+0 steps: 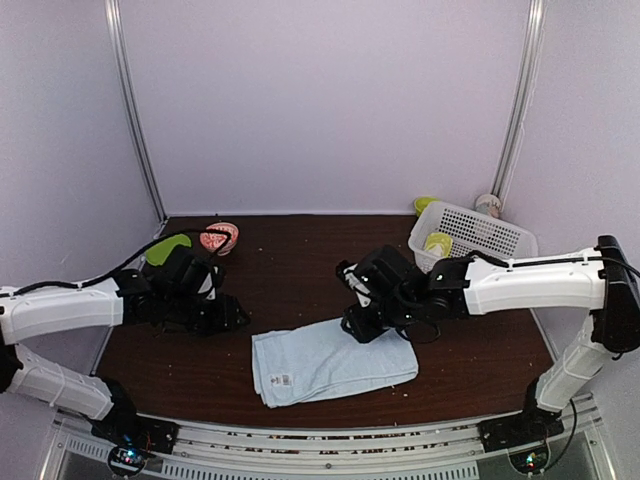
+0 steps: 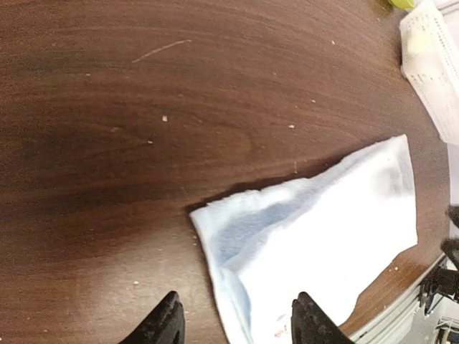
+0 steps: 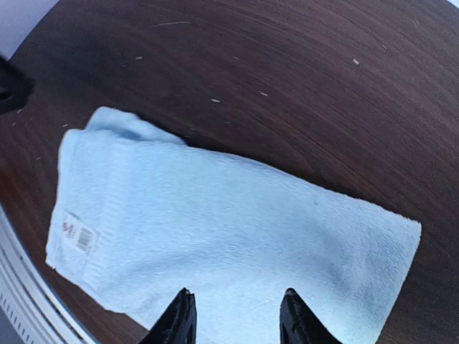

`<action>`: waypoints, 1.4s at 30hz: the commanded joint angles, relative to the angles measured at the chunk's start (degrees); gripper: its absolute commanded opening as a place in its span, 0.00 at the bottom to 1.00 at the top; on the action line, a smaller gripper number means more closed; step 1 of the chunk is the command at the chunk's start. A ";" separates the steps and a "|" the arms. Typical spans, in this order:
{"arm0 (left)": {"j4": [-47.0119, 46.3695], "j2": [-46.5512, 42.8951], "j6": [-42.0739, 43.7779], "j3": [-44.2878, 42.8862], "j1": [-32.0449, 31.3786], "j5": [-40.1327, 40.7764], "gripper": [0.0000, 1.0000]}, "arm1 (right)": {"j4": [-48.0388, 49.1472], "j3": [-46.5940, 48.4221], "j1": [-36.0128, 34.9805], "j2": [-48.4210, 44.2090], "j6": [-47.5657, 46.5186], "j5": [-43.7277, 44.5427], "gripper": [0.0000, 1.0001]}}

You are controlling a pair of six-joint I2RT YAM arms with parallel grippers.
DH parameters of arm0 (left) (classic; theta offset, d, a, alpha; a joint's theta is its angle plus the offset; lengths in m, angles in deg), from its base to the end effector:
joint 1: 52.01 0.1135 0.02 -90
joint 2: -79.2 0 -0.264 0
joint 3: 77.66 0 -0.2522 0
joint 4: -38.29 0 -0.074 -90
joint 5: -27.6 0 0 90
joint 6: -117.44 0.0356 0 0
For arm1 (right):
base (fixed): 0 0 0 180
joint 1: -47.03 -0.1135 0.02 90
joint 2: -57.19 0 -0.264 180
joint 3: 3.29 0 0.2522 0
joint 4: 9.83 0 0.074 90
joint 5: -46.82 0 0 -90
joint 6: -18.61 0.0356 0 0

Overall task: Roll the towels
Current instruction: Adjust the towel at the center of the board.

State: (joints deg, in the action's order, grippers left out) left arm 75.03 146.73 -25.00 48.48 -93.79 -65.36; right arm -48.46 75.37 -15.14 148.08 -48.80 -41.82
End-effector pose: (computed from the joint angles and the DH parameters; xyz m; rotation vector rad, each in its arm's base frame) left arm 0.1733 -0.1573 0.2134 -0.2184 2.6026 -0.7346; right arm 0.1594 0.3001 0.2390 -0.8561 2.4112 0.5907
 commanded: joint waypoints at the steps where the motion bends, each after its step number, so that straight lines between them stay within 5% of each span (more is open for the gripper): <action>1: -0.87 7.07 2.85 -7.15 -4.37 -3.93 0.45 | 4.72 -5.34 4.19 -1.19 5.50 0.37 0.38; 6: -3.74 15.99 4.40 -10.22 -5.33 -9.48 0.20 | 3.02 -4.85 5.42 2.84 7.20 -4.26 0.32; 15: -5.48 25.76 6.85 -9.15 -2.70 -9.70 0.03 | 0.30 -14.25 6.02 1.32 12.01 -2.40 0.28; 28: -10.71 31.24 7.26 -3.33 4.56 -9.75 0.00 | 2.49 -29.14 6.08 -5.18 18.09 -2.60 0.26; 34: -9.97 33.29 9.31 -4.63 4.68 -10.58 0.00 | 1.06 -30.08 6.03 -9.41 17.57 -2.81 0.32; 42: -3.98 27.34 13.26 -9.59 4.29 -11.36 0.50 | -1.67 -21.98 10.82 -15.42 18.18 0.90 0.53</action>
State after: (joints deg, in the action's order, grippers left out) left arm 62.86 176.04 -14.79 40.24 -90.10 -80.81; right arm -47.47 49.27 -7.93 135.16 -31.91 -44.37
